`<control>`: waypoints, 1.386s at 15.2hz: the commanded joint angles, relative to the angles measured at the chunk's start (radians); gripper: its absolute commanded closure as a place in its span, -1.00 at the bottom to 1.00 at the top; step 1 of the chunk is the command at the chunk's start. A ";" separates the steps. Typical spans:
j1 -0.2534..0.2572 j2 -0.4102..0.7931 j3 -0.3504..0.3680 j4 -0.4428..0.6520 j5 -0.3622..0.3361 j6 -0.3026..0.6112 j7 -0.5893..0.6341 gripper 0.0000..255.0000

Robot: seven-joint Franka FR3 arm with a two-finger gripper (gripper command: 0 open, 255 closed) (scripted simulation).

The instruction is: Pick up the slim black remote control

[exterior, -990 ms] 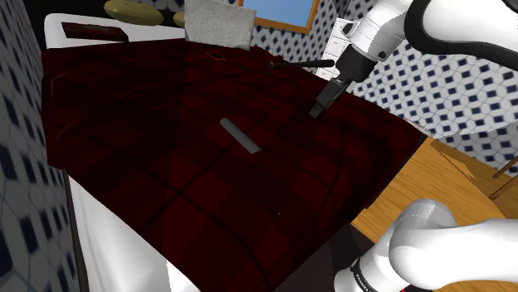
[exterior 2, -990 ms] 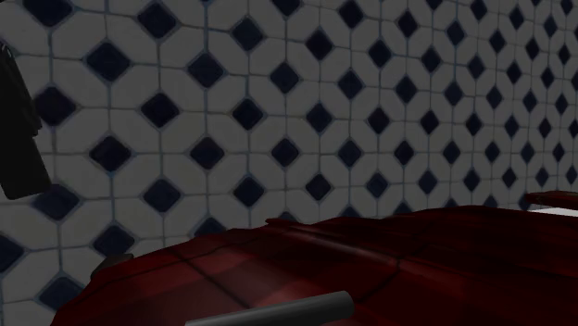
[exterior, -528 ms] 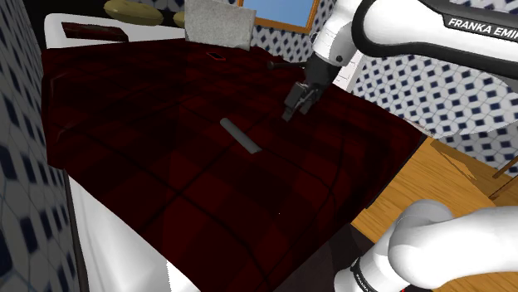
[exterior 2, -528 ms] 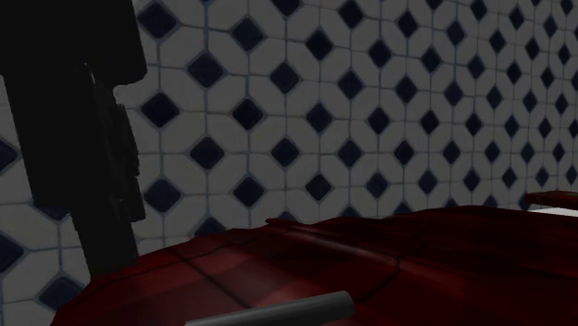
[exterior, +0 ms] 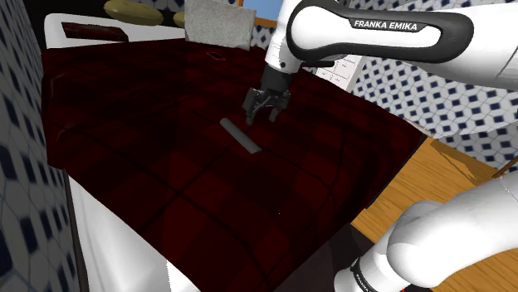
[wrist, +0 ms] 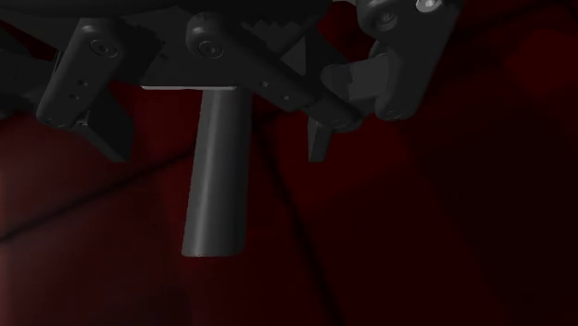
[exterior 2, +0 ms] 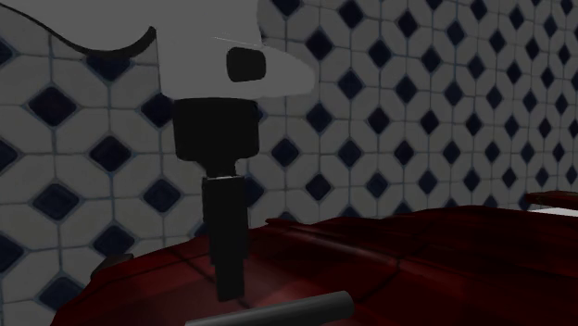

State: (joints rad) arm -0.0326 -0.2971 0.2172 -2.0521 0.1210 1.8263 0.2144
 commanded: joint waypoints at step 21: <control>-0.003 0.175 0.030 0.013 -0.004 0.111 0.097 1.00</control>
State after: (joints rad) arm -0.0359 -0.1236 0.2464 -2.0385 0.1170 1.9382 0.3119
